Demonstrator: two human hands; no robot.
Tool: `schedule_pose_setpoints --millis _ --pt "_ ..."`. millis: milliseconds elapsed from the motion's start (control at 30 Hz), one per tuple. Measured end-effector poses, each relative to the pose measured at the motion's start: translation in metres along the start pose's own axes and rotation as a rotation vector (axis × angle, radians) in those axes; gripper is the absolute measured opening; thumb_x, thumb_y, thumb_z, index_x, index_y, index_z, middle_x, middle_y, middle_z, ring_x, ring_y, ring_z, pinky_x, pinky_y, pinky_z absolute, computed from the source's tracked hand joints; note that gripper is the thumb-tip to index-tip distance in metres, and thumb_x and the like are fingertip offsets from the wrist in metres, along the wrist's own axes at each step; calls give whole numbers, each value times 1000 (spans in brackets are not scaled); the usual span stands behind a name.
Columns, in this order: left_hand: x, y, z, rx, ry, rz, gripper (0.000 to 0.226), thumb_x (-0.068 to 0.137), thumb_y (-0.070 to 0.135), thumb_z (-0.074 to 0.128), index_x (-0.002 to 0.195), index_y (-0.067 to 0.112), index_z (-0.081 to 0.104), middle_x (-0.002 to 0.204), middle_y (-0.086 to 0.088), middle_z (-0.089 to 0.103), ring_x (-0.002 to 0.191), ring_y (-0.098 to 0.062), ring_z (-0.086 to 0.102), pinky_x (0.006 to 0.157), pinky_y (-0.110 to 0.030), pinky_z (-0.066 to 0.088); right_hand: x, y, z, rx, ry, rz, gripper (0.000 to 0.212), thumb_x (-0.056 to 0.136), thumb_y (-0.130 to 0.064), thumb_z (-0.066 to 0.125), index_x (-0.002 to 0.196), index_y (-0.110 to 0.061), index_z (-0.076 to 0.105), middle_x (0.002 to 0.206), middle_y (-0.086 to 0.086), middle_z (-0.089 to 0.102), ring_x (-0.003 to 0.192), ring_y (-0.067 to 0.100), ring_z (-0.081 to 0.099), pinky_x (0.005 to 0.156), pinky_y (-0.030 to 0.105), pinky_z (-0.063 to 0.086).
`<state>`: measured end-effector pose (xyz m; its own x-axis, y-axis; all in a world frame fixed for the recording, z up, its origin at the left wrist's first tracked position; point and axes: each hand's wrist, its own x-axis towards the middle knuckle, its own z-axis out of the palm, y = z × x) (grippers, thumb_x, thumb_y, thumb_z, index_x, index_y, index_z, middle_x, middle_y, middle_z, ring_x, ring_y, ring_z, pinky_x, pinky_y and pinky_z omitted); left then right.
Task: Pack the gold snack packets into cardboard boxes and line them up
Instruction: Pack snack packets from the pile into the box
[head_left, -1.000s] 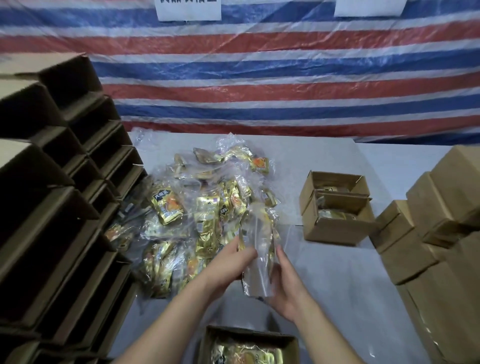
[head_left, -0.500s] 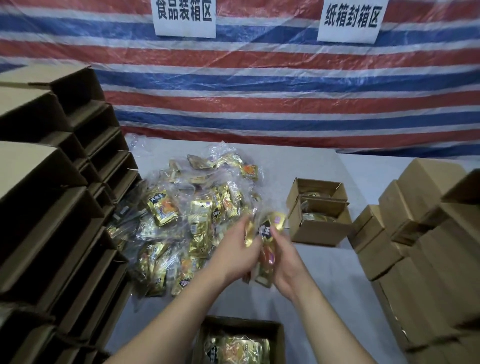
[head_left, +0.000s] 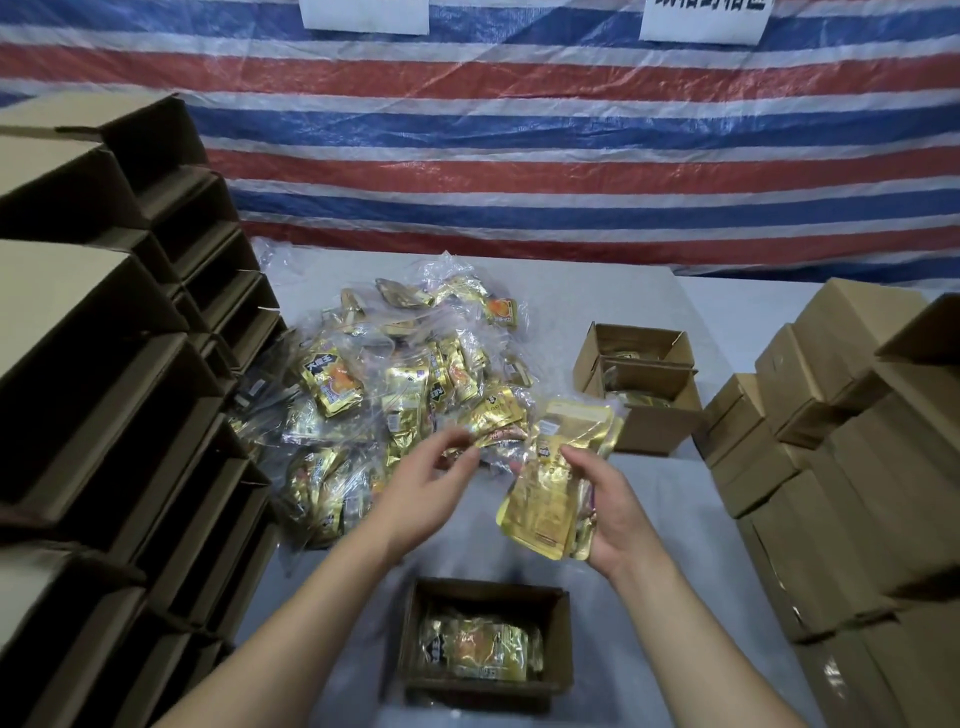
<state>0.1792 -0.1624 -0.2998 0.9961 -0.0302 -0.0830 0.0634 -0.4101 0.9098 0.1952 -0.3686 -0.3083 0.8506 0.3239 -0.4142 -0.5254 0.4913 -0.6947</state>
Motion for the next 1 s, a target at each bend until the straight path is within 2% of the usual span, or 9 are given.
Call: schedule_pose_setpoints --millis 100,233,300,400,533,700,833,933,1000 --pt "-17 -43 -10 149 -212 -156 36 96 40 57 127 23 57 122 9 60 106 -4 56 89 -18 44 -13 9 -9 -123 -7 11 34 69 -24 77 99 -7 76 92 17 73 80 29 73 76 43 60" --pt "-41 -103 5 231 -440 -281 36 95 35 60 128 21 56 125 7 57 118 -13 54 101 -23 43 -22 35 -13 -561 -88 -13 61 63 -25 82 118 -11 61 109 13 72 97 29 69 90 45 55" --pt "-49 -123 13 156 -414 -297 15 98 25 57 112 25 62 112 3 64 110 -16 60 95 -21 46 -24 48 -15 -745 -182 26 52 66 -24 80 114 -19 62 104 3 73 97 19 69 89 34 54" --pt "-54 -132 17 42 -312 -308 16 100 19 52 100 29 64 97 5 68 94 -6 62 82 -14 47 -25 64 -18 -1100 -376 126 23 73 -26 70 96 -25 65 81 -15 64 76 -1 57 72 17 46" --pt "-51 -136 23 58 -328 -277 16 100 19 51 99 30 63 96 4 68 87 2 61 81 -14 47 -15 86 -17 -1523 -581 279 12 73 -37 56 82 -29 57 65 -15 53 63 2 47 61 20 40" --pt "-50 -138 26 40 -331 -249 14 101 19 49 102 25 61 97 6 65 88 1 59 83 -14 46 8 112 -12 -1816 -653 323 26 83 -40 51 109 -35 52 111 -1 64 97 21 58 90 35 48" --pt "-49 -142 26 49 -320 -251 13 101 23 48 108 26 59 99 6 64 91 -4 57 80 -11 44 22 135 -28 -2079 -604 340 75 91 -62 51 153 -31 22 141 13 44 129 36 46 107 43 39" --pt "-51 -143 28 36 -280 -254 12 101 27 49 101 34 59 98 6 65 87 1 58 77 -9 44 25 144 -34 -2090 -570 370 85 88 -73 43 156 -35 10 152 10 35 139 34 37 113 43 32" --pt "-52 -144 28 30 -266 -256 12 100 27 50 98 33 60 95 7 66 83 7 58 78 -11 46 23 142 -31 -1956 -518 400 79 90 -73 39 155 -35 19 155 8 34 143 32 33 117 42 28"
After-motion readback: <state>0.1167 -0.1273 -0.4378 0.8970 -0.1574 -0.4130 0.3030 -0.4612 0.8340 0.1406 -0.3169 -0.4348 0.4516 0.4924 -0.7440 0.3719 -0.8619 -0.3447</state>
